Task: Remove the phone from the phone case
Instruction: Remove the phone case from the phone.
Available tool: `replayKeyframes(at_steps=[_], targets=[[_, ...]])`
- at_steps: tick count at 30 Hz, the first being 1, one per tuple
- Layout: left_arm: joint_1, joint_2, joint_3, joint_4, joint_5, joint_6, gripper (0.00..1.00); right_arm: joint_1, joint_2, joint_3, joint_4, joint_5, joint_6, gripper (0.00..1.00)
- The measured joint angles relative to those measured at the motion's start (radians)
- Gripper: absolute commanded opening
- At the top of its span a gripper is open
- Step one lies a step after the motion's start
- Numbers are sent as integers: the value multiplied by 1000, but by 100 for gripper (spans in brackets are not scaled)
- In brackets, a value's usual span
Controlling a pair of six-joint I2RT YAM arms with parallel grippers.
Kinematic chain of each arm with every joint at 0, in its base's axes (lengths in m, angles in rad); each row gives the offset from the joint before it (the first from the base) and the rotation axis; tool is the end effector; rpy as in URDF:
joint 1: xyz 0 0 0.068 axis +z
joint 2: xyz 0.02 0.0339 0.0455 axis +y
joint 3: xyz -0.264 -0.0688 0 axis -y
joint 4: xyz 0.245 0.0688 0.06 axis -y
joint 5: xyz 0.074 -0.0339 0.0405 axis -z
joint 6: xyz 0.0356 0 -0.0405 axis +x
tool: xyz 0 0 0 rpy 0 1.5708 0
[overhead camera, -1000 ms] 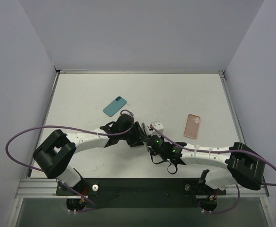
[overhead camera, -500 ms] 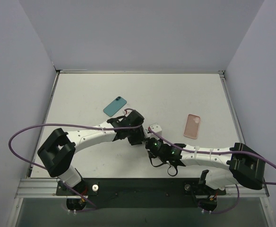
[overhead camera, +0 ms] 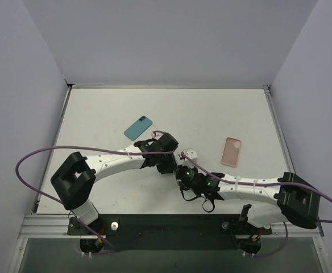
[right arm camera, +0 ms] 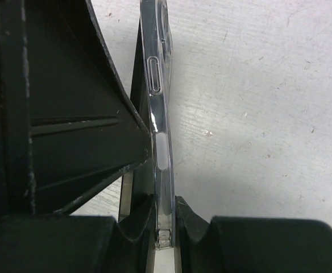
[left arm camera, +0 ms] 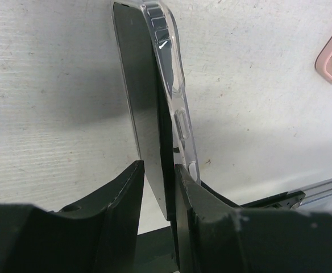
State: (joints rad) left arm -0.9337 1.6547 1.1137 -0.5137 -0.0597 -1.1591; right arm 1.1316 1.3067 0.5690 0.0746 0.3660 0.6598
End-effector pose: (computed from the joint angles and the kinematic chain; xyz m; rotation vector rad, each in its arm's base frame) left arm 0.2022 -0.2697 0.2066 -0.3335 2.7524 -0.5920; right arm 0.1209 0.2274 0.1819 -0.3267 2.2239 0.5936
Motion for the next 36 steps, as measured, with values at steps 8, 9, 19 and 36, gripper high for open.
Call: replayKeyframes(at_steps=[8, 9, 19, 36], targets=[[-6, 14, 4, 16, 5, -19, 29, -2, -14, -11, -4, -2, 39, 0], [-8, 19, 8, 18, 8, -19, 29, -4, -18, -14, -5, -3, 45, 0], [-37, 50, 45, -1, 7, -34, 25, -6, -89, -50, -53, -9, 52, 0], [-56, 95, 131, -126, -26, -44, 24, -10, -97, -55, -57, -22, 89, 0]])
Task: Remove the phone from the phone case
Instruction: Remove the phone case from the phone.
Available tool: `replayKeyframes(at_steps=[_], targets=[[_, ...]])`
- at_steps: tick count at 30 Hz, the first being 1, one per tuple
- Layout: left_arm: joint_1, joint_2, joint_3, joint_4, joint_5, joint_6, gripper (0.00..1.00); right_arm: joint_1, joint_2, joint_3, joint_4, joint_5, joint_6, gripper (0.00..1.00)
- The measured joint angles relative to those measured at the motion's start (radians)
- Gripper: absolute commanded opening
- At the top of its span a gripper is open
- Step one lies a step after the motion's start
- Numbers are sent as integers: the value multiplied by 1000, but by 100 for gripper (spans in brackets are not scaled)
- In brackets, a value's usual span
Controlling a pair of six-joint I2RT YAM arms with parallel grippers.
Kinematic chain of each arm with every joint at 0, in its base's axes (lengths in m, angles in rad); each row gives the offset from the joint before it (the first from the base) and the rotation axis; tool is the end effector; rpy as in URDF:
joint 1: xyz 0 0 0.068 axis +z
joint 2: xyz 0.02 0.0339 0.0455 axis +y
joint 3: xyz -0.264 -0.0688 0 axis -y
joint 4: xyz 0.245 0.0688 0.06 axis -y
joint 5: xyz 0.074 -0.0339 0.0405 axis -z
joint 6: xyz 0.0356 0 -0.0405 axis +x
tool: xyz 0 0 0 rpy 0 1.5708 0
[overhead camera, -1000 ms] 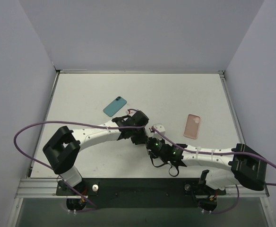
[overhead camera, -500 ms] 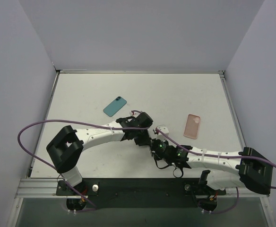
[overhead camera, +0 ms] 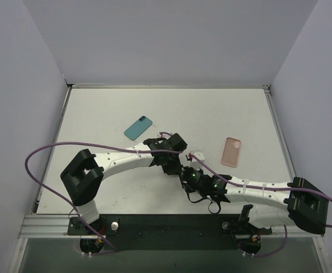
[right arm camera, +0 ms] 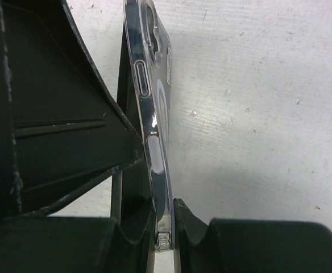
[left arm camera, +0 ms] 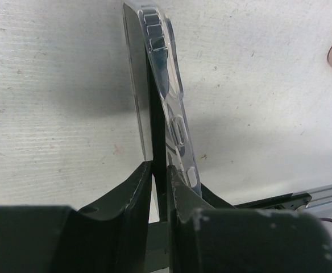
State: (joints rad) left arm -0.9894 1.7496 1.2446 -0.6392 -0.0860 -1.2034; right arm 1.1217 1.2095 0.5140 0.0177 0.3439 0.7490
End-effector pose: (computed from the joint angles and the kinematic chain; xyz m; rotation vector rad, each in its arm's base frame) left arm 0.1979 -0.2956 0.2076 -0.3285 2.8116 -0.4898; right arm 0.1137 0.2083 0.1821 -0.2354 2.2684 0.6414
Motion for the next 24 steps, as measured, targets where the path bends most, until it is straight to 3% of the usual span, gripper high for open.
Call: replayKeyframes(at_steps=[7, 8, 9, 22, 24], targets=[[0, 5, 2, -3, 1, 0, 22, -2, -1, 0, -1, -2, 4, 0], [0, 6, -1, 0, 2, 1, 7, -2, -1, 0, -1, -2, 4, 0], [0, 6, -3, 3, 3, 1, 0, -2, -1, 0, -1, -2, 4, 0], [-24, -6, -3, 6, -47, 21, 0, -76, -68, -33, 18, -117, -97, 0], [-36, -7, -3, 6, -68, 32, 8, -89, -92, -35, 8, -146, -120, 0]])
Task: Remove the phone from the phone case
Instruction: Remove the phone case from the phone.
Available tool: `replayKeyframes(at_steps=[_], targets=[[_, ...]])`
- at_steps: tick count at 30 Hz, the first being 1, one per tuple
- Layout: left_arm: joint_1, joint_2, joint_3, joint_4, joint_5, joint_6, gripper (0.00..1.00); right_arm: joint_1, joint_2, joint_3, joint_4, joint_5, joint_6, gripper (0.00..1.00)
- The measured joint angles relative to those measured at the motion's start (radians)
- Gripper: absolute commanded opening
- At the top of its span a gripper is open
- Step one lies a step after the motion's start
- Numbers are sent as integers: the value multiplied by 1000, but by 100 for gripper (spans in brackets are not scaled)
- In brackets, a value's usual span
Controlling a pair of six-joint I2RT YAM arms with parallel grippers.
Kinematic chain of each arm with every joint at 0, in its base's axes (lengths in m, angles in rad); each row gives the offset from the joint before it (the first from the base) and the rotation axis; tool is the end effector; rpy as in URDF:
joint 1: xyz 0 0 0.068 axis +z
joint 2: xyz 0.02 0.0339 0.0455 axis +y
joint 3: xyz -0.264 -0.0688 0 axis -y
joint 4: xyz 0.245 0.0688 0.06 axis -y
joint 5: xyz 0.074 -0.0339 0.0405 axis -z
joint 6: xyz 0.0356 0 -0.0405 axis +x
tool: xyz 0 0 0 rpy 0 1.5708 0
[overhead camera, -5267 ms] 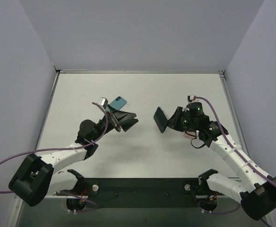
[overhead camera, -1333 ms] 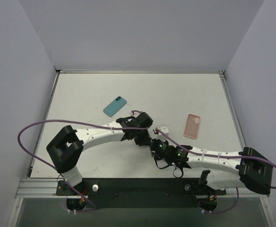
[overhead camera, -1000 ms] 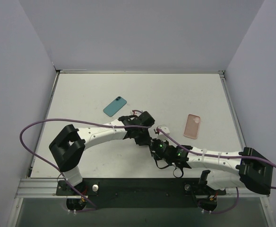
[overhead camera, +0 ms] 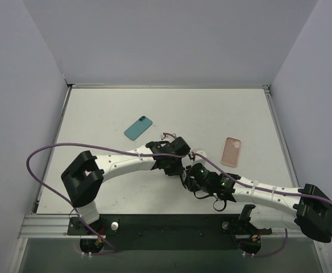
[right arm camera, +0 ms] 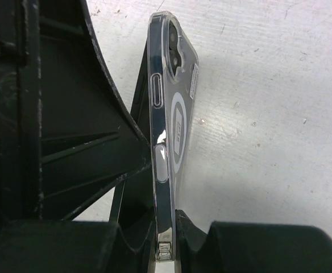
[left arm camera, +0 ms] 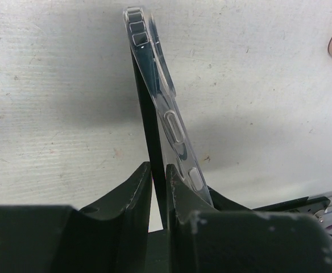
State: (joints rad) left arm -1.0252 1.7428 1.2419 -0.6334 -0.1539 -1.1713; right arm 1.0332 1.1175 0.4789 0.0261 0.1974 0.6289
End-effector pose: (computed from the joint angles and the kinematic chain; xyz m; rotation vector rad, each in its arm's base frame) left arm 0.1889 -0.3007 0.2096 -0.2497 2.7623 -0.4503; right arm 0.1217 0.1905 0.1904 -0.3401 2.2388 0.7169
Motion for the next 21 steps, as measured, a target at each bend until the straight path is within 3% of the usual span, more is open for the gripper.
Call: replayKeyframes(at_steps=[3, 9, 21], targets=[[-7, 1, 2, 0, -15, 6, 16, -13, -13, -1, -5, -25, -19, 0], [-8, 2, -13, 16, -9, 5, 17, -13, -10, -6, -1, -30, -25, 0], [-3, 76, -26, 82, 13, -1, 35, -13, 4, -8, -6, -26, -5, 0]])
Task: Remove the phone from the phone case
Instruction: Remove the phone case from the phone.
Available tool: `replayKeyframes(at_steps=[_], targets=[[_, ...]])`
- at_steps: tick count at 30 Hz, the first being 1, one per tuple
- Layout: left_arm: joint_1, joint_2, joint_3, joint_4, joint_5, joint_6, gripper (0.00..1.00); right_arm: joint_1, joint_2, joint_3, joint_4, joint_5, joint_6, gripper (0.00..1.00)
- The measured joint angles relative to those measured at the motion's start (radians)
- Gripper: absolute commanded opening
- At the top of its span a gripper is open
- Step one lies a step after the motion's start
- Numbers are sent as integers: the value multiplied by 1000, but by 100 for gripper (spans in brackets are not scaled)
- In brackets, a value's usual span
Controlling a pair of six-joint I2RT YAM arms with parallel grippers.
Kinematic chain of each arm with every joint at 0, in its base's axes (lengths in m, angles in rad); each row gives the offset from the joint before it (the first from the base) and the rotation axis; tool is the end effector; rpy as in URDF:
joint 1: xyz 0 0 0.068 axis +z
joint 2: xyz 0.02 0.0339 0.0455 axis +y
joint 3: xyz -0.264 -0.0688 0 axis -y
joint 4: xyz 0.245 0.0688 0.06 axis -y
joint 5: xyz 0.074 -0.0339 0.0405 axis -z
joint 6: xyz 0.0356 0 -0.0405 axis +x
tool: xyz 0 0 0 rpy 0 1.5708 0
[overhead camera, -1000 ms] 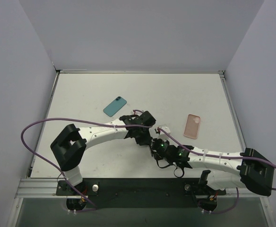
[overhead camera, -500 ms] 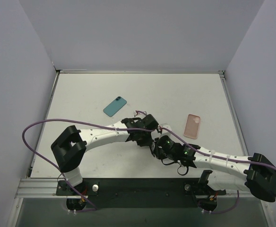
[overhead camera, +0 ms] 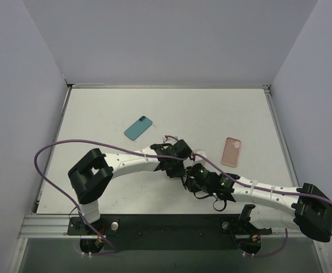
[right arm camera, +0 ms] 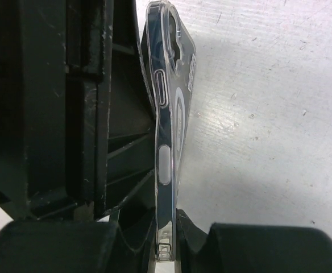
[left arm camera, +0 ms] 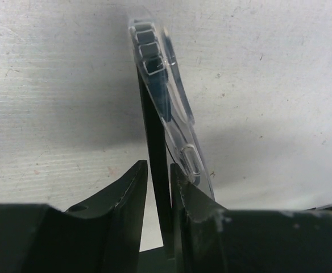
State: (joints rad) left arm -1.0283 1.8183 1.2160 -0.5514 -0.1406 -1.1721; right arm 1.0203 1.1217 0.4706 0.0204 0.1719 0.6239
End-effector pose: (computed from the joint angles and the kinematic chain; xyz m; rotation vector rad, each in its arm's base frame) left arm 0.1926 -0.3099 0.1802 -0.2424 2.7859 -0.4381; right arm 0.1227 0.1883 0.1862 -0.3521 2.2613 0.7168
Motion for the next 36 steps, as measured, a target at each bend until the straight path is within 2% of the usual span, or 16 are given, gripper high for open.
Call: replayKeyframes(at_steps=[2, 6, 7, 21, 31, 36], targets=[[0, 7, 0, 3, -4, -3, 36, 0, 0, 0, 0, 1, 4, 0], [-1, 11, -2, 8, -7, -11, 2, 0, 0, 0, 4, -2, 9, 0], [-1, 10, -3, 8, -10, -16, 0, 0, 0, 0, 9, -6, 11, 0], [10, -44, -20, -6, -13, -18, 0, -12, 40, 37, 4, -41, 11, 0], [74, -208, -87, -51, -27, 8, 0, -8, 67, 109, 60, -71, 23, 0], [114, -309, -152, -142, 3, 51, 0, -30, 64, 113, -7, 32, 26, 0]])
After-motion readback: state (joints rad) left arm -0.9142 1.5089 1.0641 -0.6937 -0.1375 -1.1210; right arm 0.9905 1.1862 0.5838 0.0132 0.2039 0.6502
